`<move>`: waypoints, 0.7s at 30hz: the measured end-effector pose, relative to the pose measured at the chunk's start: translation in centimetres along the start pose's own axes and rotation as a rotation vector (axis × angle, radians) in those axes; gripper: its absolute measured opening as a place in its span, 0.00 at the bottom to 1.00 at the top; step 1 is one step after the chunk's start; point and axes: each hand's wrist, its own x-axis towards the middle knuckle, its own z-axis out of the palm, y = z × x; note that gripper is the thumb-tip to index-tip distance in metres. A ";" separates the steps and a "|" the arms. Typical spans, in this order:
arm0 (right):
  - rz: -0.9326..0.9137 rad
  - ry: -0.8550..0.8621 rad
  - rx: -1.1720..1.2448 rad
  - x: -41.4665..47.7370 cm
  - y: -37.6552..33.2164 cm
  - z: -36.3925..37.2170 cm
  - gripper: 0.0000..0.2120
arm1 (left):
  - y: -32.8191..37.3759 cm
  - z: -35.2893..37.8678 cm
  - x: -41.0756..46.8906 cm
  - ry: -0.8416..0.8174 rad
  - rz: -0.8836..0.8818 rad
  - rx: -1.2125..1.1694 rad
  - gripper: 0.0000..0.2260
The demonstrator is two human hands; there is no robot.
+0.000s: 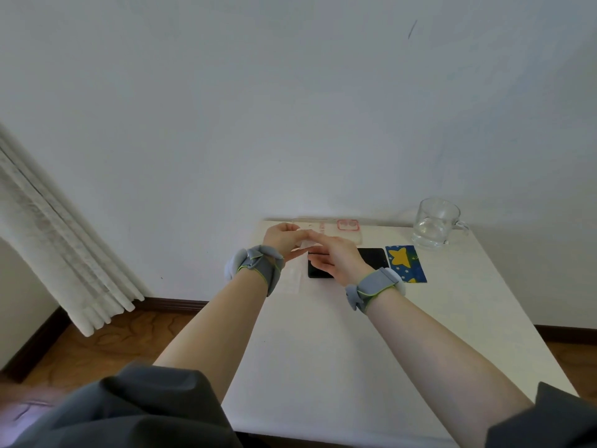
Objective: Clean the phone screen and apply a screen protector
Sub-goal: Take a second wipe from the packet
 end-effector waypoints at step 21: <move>-0.158 0.210 -0.362 4.0 0.8 1.3 0.09 | -2.2 -3.2 2.5 0.363 0.156 0.124 0.05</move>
